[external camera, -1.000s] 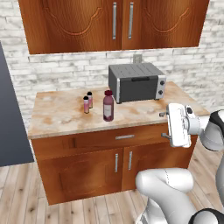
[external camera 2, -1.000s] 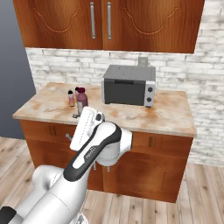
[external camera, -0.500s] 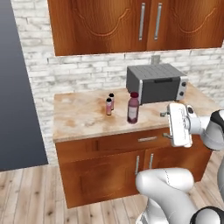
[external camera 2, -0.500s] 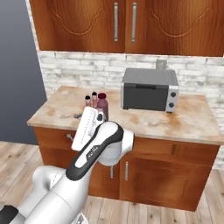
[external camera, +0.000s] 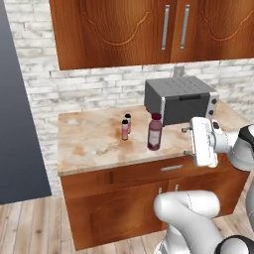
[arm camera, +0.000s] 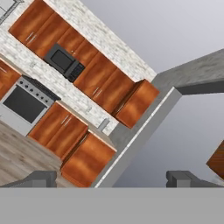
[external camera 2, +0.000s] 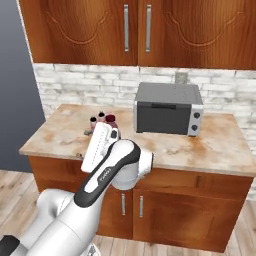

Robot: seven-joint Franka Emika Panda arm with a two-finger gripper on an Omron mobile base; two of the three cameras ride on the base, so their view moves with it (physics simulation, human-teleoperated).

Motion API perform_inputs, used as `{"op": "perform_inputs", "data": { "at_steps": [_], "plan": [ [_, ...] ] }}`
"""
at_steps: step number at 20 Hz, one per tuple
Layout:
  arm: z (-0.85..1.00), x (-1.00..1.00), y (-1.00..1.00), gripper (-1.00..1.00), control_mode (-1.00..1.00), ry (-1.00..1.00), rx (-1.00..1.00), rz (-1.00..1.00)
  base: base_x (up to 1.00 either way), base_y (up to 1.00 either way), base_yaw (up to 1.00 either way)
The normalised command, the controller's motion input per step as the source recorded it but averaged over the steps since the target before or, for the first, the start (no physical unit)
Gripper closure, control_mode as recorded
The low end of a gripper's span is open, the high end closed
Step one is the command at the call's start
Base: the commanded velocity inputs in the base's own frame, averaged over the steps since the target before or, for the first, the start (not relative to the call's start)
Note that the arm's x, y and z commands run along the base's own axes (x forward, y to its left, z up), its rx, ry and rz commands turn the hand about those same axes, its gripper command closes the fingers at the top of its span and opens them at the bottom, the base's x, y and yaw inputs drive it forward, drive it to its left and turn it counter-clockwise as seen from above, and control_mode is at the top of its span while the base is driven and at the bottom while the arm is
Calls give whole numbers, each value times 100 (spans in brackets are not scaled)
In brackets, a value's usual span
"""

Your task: Move the drinks to the dining counter.

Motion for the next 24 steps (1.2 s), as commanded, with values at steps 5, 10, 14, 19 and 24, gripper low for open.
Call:
{"op": "perform_inputs", "data": {
  "at_steps": [5,10,14,19,24],
  "plan": [
    [0,0,0,-100,100,0,0,0,85,0,-10],
    [0,0,0,-100,100,0,0,0,76,0,-5],
    [0,0,0,-100,100,0,0,0,24,0,-3],
    [0,0,0,-100,100,0,0,0,1,0,0],
    [0,0,-3,-100,-100,1,0,-1,1,0,0]
  ]
}}
